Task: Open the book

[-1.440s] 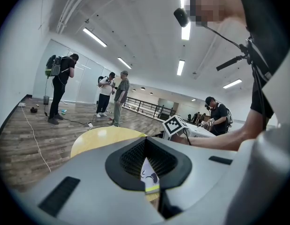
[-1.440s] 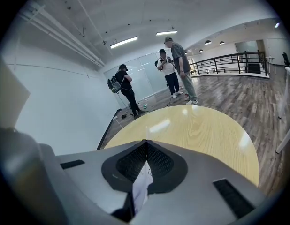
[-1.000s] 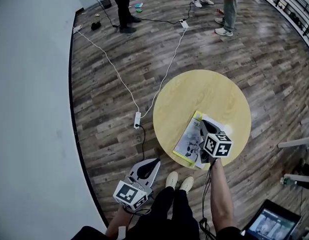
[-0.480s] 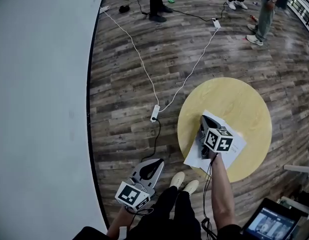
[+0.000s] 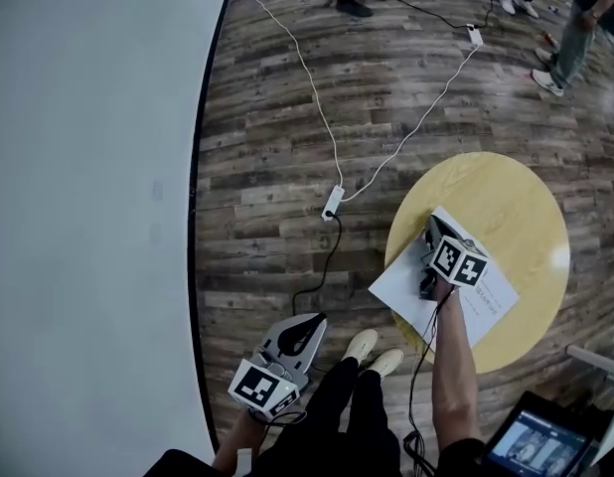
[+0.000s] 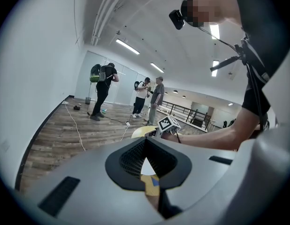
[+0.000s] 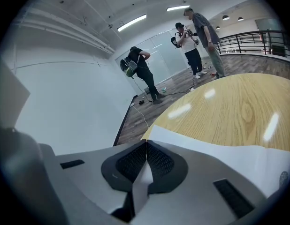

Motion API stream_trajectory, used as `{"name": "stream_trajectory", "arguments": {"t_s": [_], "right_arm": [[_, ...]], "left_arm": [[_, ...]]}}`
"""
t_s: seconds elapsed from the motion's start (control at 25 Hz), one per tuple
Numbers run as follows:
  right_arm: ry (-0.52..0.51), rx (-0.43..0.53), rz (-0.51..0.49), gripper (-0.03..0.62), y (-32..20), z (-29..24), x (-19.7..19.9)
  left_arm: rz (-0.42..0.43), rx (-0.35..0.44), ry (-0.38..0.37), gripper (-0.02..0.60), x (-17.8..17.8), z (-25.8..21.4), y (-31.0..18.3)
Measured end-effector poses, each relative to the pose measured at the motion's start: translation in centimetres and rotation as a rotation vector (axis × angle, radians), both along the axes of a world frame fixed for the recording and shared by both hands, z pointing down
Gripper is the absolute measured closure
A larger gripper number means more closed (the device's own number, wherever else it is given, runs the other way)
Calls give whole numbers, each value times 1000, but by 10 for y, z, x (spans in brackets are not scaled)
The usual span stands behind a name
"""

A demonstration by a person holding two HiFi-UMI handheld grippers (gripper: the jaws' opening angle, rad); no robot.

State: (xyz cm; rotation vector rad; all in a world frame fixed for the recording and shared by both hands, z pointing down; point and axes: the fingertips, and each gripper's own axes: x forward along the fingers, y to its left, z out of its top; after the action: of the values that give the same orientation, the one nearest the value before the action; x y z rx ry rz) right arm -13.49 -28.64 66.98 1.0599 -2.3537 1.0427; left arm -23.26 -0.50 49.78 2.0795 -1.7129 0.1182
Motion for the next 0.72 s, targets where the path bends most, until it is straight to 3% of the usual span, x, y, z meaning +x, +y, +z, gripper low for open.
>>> {"name": "stream_trajectory", "arguments": {"t_s": [0.36,0.72], "right_arm": [[-34,-22,53,583,-10,10,0],[-134,81,5,568,-17,-21,-7]], "left_arm": [[-11,-30,5,584,-1,6,-1],[2,-24,-9,584,10,2,-6]]}}
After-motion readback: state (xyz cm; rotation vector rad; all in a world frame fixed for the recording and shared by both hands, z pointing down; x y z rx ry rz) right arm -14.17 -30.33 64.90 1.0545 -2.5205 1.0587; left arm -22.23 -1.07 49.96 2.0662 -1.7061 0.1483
